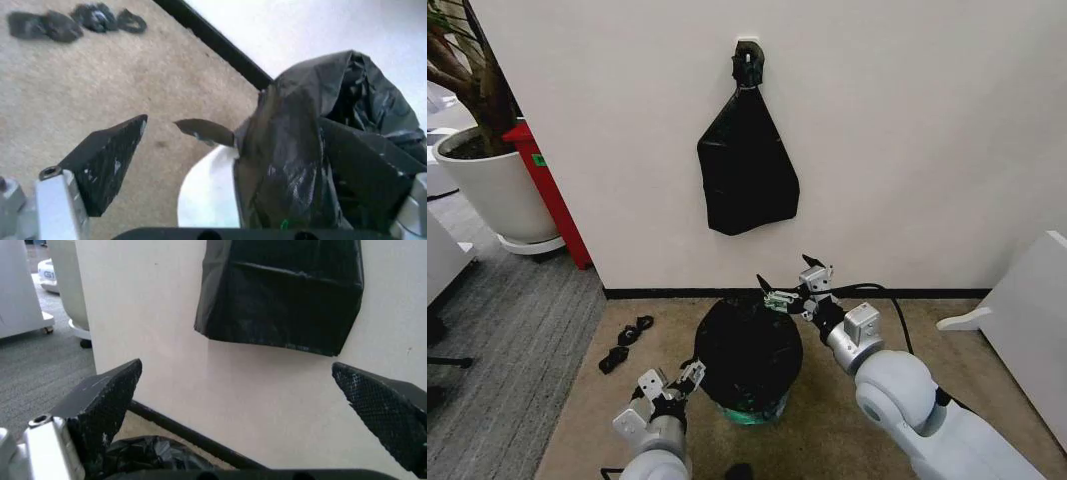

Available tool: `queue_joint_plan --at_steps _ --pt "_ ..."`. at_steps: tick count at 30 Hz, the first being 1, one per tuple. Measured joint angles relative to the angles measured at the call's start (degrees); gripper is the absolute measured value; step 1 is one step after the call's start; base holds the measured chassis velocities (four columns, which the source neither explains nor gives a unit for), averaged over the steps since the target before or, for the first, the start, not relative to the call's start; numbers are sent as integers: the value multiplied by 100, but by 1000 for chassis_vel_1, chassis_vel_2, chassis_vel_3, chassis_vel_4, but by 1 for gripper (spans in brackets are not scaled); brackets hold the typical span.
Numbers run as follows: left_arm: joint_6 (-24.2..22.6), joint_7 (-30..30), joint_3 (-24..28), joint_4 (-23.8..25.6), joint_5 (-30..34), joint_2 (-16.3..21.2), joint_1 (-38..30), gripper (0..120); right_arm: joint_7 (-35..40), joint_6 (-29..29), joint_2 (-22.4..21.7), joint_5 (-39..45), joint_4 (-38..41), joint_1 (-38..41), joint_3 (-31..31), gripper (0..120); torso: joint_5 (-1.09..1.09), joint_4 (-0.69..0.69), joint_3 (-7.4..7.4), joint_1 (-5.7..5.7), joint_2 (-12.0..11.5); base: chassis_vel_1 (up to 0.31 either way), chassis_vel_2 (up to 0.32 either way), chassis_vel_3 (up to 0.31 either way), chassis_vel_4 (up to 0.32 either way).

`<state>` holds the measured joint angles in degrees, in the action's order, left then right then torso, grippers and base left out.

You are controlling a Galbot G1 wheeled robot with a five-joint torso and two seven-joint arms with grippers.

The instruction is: Place the garbage bag over the trash bin.

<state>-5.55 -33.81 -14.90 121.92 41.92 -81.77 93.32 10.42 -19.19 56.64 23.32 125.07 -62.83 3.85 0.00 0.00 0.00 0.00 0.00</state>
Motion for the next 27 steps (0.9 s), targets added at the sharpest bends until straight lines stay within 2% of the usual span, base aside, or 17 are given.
queue_joint_plan --at_steps 6,9,11,12,14,18,21,27 --pt "282 133 -49 167 -420 19 154 99 -21 47 10 -64 60 -102 72 100 0 0 0 0 0 0 0 0 0" --pt "430 359 -86 204 -818 229 79 99 57 183 45 -167 58 -162 166 100 0 1 0 0 0 0 0 0 0" --pt "649 599 -126 5 -1228 518 -176 100 227 425 117 -399 -43 -247 290 100 -1 1 0 0 0 0 0 0 0" --pt "860 800 -168 -206 -1430 782 -425 100 378 581 185 -558 -150 -335 395 100 -2 -1 1 0 0 0 0 0 0" --pt "942 879 -186 -284 -1449 904 -533 100 440 634 212 -605 -189 -372 443 100 -1 -2 1 0 0 0 0 0 0" --pt "1269 1322 -283 -678 -1022 1757 -1214 100 771 1044 463 -847 -463 -563 802 100 0 -1 1 0 0 0 0 0 0" --pt "1429 1538 -249 -865 -845 2124 -1515 100 841 1389 685 -980 -667 -692 989 100 -1 0 1 0 0 0 0 0 0" --pt "1510 1676 -150 -1007 -796 2345 -1711 100 887 1624 963 -1020 -846 -962 1141 100 -1 -1 1 0 0 0 0 0 0"
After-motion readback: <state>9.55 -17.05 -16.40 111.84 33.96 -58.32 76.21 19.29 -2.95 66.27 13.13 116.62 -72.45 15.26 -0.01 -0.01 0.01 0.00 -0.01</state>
